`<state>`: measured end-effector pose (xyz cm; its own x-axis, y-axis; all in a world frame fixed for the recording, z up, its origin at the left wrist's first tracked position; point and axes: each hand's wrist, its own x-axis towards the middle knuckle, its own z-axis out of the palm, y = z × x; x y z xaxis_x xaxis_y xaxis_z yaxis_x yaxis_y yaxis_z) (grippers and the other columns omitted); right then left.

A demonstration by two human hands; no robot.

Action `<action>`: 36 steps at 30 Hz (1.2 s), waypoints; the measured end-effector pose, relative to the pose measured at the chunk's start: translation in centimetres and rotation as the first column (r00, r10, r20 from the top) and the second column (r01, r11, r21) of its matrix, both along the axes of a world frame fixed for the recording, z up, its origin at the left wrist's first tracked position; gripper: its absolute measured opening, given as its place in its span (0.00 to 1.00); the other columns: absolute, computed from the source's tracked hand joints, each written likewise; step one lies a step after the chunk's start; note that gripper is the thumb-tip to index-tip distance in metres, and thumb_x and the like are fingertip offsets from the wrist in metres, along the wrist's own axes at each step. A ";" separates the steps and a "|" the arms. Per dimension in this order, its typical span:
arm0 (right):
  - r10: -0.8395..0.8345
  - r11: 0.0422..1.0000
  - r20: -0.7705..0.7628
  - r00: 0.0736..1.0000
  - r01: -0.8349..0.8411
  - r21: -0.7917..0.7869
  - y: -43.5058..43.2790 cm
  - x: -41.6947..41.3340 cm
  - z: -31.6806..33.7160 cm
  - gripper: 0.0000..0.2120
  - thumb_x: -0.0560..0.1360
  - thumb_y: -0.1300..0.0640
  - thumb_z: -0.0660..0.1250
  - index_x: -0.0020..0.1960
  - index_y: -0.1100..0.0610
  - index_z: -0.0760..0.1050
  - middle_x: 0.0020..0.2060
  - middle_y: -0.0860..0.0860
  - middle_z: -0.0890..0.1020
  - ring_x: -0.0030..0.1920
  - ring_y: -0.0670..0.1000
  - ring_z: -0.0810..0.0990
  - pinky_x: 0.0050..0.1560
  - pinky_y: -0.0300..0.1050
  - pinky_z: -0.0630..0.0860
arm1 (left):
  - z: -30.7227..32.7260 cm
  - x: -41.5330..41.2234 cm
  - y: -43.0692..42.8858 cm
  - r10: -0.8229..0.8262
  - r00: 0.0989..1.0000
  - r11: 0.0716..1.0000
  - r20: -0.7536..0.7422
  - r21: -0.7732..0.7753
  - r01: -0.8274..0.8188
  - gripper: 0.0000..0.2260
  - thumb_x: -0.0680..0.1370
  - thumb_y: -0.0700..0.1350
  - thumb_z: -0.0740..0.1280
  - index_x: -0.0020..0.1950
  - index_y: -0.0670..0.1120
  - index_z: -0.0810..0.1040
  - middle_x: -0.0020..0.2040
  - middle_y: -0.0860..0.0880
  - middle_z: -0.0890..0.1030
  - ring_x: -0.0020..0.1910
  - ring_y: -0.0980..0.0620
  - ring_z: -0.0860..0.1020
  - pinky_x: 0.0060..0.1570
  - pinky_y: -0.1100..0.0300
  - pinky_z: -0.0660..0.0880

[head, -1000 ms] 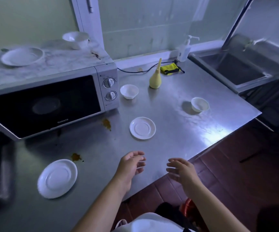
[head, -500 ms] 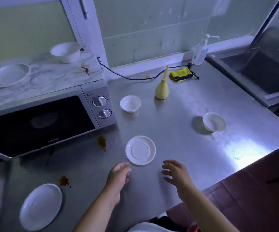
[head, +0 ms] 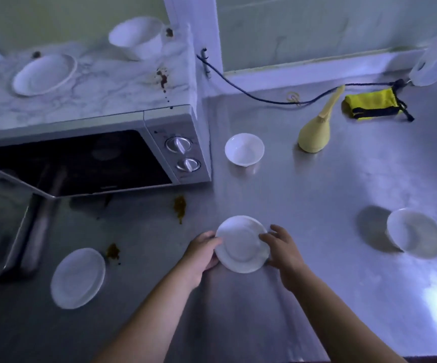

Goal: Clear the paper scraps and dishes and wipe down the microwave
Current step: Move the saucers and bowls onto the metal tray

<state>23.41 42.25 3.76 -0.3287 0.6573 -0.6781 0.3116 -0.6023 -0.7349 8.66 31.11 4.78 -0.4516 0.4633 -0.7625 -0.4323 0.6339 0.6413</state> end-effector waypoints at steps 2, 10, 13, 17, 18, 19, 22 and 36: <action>0.043 0.999 0.000 0.999 -0.043 0.012 -0.8 -0.8 0.0 0.28 0.79 0.60 0.67 0.76 0.57 0.62 0.66 0.55 0.73 0.63 0.58 0.75 0.67 0.61 0.72 | 0.6 0.0 -1.3 0.063 0.998 0.998 -0.016 0.000 -0.063 0.11 0.77 0.43 0.65 0.56 0.52 0.82 0.55 0.47 0.84 0.56 0.47 0.82 0.61 0.49 0.77; 0.301 0.954 -0.117 0.947 -0.297 0.045 -9.7 -5.1 3.6 0.24 0.79 0.61 0.67 0.73 0.55 0.67 0.65 0.54 0.75 0.62 0.56 0.75 0.68 0.63 0.71 | 5.3 -0.3 -14.1 0.456 0.890 0.887 -0.007 0.084 -0.454 0.17 0.75 0.30 0.65 0.58 0.49 0.79 0.50 0.47 0.84 0.50 0.47 0.83 0.42 0.55 0.82; 0.398 0.917 -0.168 0.902 -0.391 0.072 -14.2 -6.8 5.2 0.23 0.79 0.60 0.67 0.72 0.53 0.69 0.65 0.52 0.75 0.62 0.54 0.76 0.68 0.62 0.72 | 6.7 -0.8 -20.0 0.542 0.840 0.833 0.021 0.123 -0.540 0.19 0.76 0.30 0.65 0.60 0.49 0.78 0.52 0.45 0.84 0.51 0.44 0.83 0.42 0.53 0.82; 0.475 0.880 -0.188 0.860 -0.457 0.132 -21.3 -8.7 7.0 0.21 0.78 0.58 0.68 0.69 0.49 0.71 0.61 0.48 0.77 0.56 0.47 0.76 0.51 0.51 0.78 | 7.8 -1.8 -27.6 0.598 0.801 0.780 0.035 0.203 -0.592 0.19 0.77 0.30 0.64 0.63 0.49 0.76 0.54 0.45 0.83 0.56 0.40 0.81 0.51 0.42 0.82; 0.482 0.876 -0.194 0.855 -0.462 0.140 -23.1 -9.3 7.3 0.20 0.78 0.58 0.68 0.69 0.49 0.71 0.60 0.47 0.77 0.56 0.47 0.77 0.49 0.50 0.78 | 8.1 -2.2 -29.5 0.602 0.798 0.772 0.035 0.227 -0.593 0.20 0.77 0.30 0.64 0.63 0.49 0.76 0.55 0.45 0.83 0.57 0.40 0.81 0.51 0.41 0.81; 0.485 0.874 -0.200 0.851 -0.464 0.144 -24.9 -9.9 7.5 0.20 0.78 0.58 0.68 0.68 0.49 0.72 0.60 0.46 0.77 0.56 0.48 0.77 0.48 0.50 0.78 | 8.3 -2.9 -31.4 0.603 0.797 0.768 0.030 0.249 -0.590 0.20 0.77 0.30 0.64 0.63 0.49 0.77 0.55 0.45 0.83 0.57 0.41 0.81 0.51 0.41 0.81; 0.502 0.864 -0.216 0.837 -0.477 0.160 -30.2 -12.0 8.0 0.18 0.78 0.61 0.67 0.66 0.49 0.73 0.59 0.48 0.79 0.57 0.52 0.79 0.49 0.52 0.79 | 8.9 -4.9 -37.3 0.614 0.789 0.741 0.036 0.321 -0.590 0.19 0.77 0.30 0.64 0.62 0.49 0.78 0.55 0.43 0.83 0.51 0.47 0.82 0.50 0.43 0.82; 0.638 0.764 -0.175 0.750 -0.588 0.264 -42.9 -23.1 9.6 0.12 0.77 0.67 0.67 0.56 0.56 0.82 0.48 0.53 0.86 0.44 0.49 0.85 0.39 0.44 0.82 | 6.7 -11.5 -53.2 0.816 0.551 0.454 0.175 0.395 -0.799 0.18 0.75 0.29 0.66 0.61 0.46 0.78 0.55 0.42 0.83 0.47 0.45 0.84 0.38 0.50 0.81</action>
<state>0.30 -0.68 13.38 -0.8383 0.3571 -0.4121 0.3661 -0.1915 -0.9107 -2.84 -22.07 11.48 -0.8036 0.1143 -0.5841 -0.5890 -0.2940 0.7528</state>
